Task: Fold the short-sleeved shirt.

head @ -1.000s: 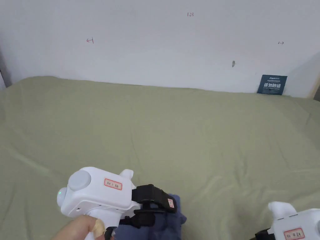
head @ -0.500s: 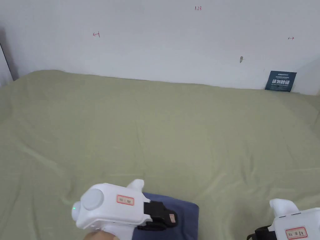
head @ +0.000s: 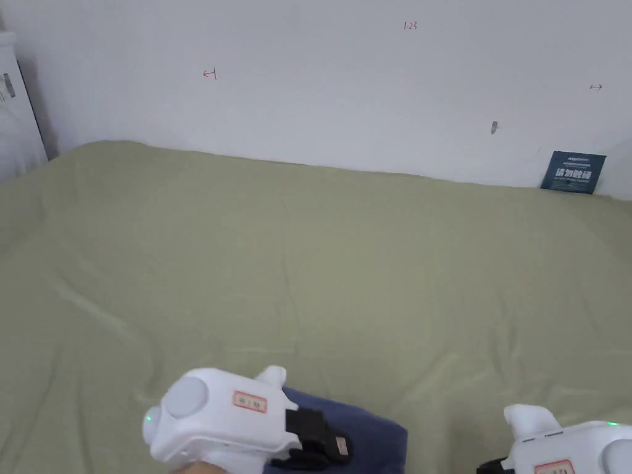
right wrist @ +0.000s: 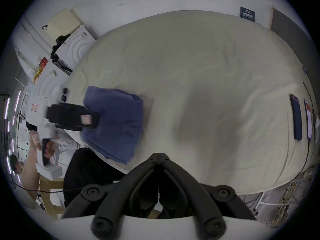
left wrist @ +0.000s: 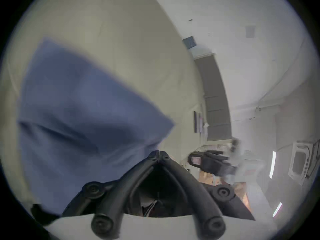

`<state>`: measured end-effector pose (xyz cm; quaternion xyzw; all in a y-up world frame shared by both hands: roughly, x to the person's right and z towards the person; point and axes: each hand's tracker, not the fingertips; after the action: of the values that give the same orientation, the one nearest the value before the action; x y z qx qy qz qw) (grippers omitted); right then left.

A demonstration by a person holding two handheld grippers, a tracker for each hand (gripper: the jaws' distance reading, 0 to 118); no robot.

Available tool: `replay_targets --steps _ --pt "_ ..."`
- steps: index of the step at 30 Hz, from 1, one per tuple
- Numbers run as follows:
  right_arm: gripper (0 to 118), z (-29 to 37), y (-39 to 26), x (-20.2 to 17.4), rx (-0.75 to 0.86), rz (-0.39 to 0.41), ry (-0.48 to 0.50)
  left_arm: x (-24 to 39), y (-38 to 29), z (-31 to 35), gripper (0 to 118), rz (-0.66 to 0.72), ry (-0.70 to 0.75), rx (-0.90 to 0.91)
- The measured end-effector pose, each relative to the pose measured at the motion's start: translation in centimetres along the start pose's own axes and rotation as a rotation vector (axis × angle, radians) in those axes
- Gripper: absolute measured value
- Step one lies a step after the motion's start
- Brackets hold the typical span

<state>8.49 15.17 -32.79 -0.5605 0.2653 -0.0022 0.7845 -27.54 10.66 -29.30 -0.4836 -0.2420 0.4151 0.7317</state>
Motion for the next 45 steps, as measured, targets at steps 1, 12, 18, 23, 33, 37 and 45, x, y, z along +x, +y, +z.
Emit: replay_targets --steps 1,12,18,23,33,37,45 --pt "0 -0.3 0.4 -0.5 0.002 0.003 0.017 0.4 0.3 1.7 0 -0.039 -0.012 0.032" --pt "0 -6.3 5.5 -8.0 -0.036 0.044 0.156 -6.2 0.1 13.2 0 -0.027 0.161 0.217" --pt "0 -11.9 5.4 -7.2 -0.115 -0.072 0.141 -9.1 -0.8 13.0 0 0.013 0.153 0.194" --pt "0 -12.1 4.4 -6.0 -0.082 -0.142 0.2 -10.6 -0.6 12.2 32 0.011 0.098 0.156" --pt "0 -12.1 4.4 -6.0 -0.079 -0.109 0.2 -13.2 2.1 6.2 118 -0.008 -0.121 0.041" --pt "0 -12.1 4.3 -6.0 -0.076 -0.117 0.207 -13.4 3.2 3.2 118 0.031 -0.191 0.021" --pt "0 -11.9 4.2 -5.6 -0.069 -0.133 0.221 -11.5 2.0 1.2 22 -0.138 0.064 -0.047"
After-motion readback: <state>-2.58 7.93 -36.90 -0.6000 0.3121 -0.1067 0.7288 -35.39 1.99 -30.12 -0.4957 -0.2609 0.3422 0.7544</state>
